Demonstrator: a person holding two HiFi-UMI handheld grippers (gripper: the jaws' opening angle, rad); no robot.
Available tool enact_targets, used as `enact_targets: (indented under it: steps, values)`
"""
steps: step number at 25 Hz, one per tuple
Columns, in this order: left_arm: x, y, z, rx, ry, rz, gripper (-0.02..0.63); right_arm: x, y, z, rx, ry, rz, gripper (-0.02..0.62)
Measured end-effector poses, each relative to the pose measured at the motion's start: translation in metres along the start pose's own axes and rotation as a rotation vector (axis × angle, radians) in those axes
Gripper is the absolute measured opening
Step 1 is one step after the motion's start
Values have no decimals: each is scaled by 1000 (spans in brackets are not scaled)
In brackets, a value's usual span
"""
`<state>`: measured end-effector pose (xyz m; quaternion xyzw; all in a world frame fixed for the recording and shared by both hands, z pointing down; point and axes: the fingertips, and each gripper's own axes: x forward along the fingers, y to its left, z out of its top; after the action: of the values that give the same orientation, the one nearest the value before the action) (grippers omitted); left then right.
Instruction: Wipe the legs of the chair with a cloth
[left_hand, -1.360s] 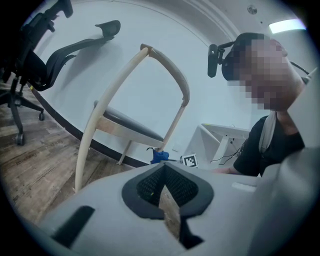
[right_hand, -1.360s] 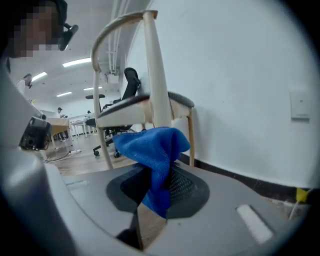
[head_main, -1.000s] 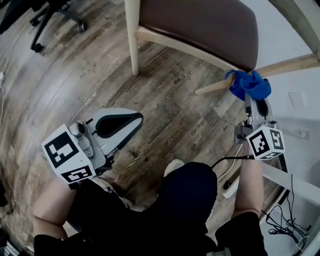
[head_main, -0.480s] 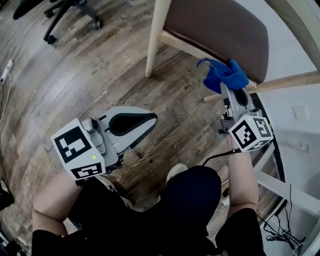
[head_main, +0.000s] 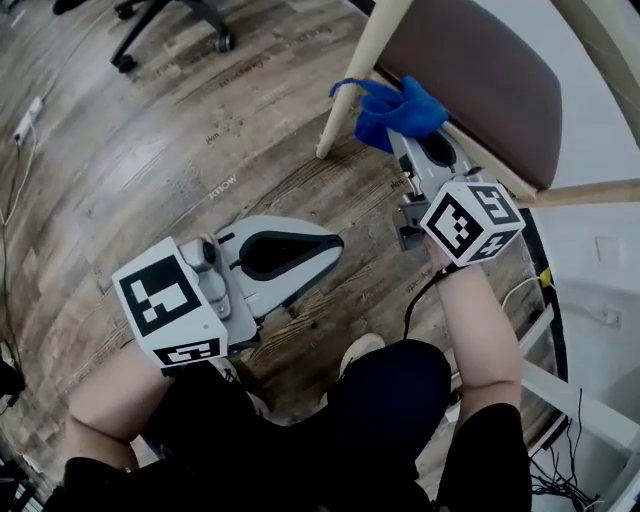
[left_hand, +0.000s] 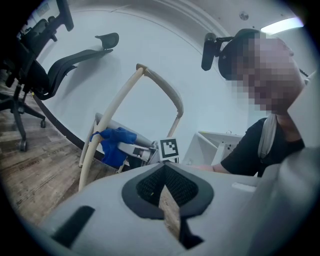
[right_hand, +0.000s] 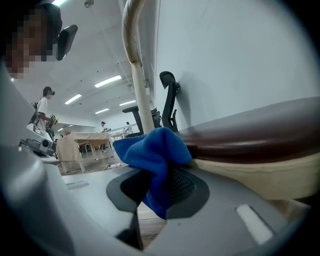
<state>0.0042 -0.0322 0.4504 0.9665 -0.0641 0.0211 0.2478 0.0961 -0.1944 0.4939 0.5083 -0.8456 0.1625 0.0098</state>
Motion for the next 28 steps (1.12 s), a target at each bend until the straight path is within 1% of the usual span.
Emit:
enact_targets:
  steps: [4,7,12,17,20,23,25,28]
  values:
    - [-8,0,6,-12,-21,3,5,25,14,-5,-13,10,32,87]
    - [-15,1,10,-27,-38,1,5,39,18,-16,-13,29,41,87]
    - [-32,17,16,-10,-61,5,5,68,18,-50,1,82,33,87]
    - [-43,29,15,-66,-63,25,5,85,9,-88,11,120,31,87]
    - [-42,31,14,-80,-62,52,5,88,-4,-126,23,170,32,87]
    - [-43,35,8,-115,-47,87,6,95,-23,-178,28,249,19,87]
    - [-47,39,2,-137,-32,114,5,102,-40,-219,28,323,-6,87]
    - [-51,44,-2,-155,-28,154,5,110,-63,-286,76,467,-57,87]
